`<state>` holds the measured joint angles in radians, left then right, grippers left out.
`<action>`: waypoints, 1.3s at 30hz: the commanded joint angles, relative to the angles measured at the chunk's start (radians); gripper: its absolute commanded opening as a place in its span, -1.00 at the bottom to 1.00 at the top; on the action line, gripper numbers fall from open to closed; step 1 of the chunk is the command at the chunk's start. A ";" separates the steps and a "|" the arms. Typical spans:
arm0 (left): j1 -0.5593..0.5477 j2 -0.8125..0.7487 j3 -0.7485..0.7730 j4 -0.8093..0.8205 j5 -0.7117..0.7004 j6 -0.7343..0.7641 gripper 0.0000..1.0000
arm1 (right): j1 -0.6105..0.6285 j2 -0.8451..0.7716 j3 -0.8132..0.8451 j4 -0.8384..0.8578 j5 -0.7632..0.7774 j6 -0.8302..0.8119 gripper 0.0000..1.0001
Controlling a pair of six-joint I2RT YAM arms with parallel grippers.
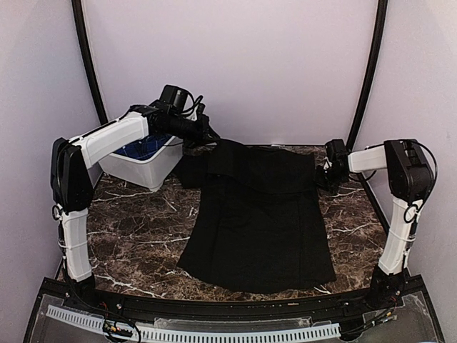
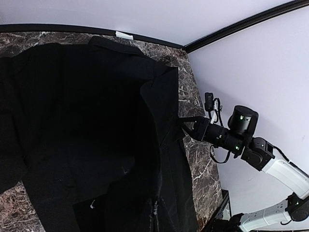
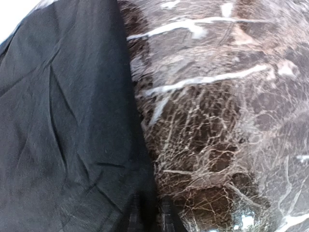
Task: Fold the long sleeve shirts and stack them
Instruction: Adjust the flattened shirt at the center of the board, then pick up the corner of the shirt from the center of the board.
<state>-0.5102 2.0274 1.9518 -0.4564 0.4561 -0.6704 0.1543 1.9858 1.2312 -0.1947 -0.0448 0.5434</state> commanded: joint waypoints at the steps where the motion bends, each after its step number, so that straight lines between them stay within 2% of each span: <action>1: -0.003 0.009 0.023 0.025 -0.020 -0.009 -1.00 | 0.011 -0.077 -0.026 -0.036 -0.006 -0.028 -0.46; 2: -0.001 0.014 0.031 0.025 -0.024 -0.005 -1.00 | 0.014 -0.112 -0.064 -0.043 -0.001 -0.026 -0.26; 3: 0.000 0.016 0.043 0.023 -0.028 -0.004 -1.00 | 0.018 -0.149 -0.098 -0.049 -0.004 -0.021 -0.13; 5: 0.002 0.026 0.061 0.021 -0.032 -0.005 -1.00 | 0.034 -0.226 -0.169 -0.062 -0.009 -0.008 0.02; 7: 0.002 0.035 0.069 0.024 -0.034 -0.008 -1.00 | 0.066 -0.305 -0.237 -0.102 0.026 0.012 0.04; 12: 0.001 0.037 0.066 0.044 -0.026 -0.012 -1.00 | 0.208 -0.507 -0.401 -0.232 0.115 0.129 0.02; 17: 0.001 0.036 0.057 0.059 0.000 -0.015 -1.00 | 0.359 -0.691 -0.547 -0.353 0.139 0.312 -0.07; 25: -0.005 0.036 0.049 0.068 0.027 -0.024 -1.00 | 0.574 -0.858 -0.683 -0.535 0.160 0.579 -0.20; 28: -0.007 0.036 0.051 0.063 0.033 -0.026 -1.00 | 0.615 -0.922 -0.709 -0.614 0.173 0.655 -0.26; 32: -0.007 0.035 0.051 0.058 0.035 -0.026 -1.00 | 0.639 -1.018 -0.753 -0.616 0.144 0.725 -0.33; 35: -0.007 0.031 0.053 0.050 0.027 -0.019 -1.00 | 0.653 -1.025 -0.772 -0.619 0.137 0.774 -0.46; 39: -0.007 0.027 0.056 0.050 0.027 -0.020 -1.00 | 0.684 -1.036 -0.810 -0.612 0.153 0.864 -0.48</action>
<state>-0.5137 2.0686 1.9923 -0.4118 0.4740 -0.6926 0.8108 0.9646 0.4618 -0.7868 0.0883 1.2846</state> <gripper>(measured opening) 0.004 0.264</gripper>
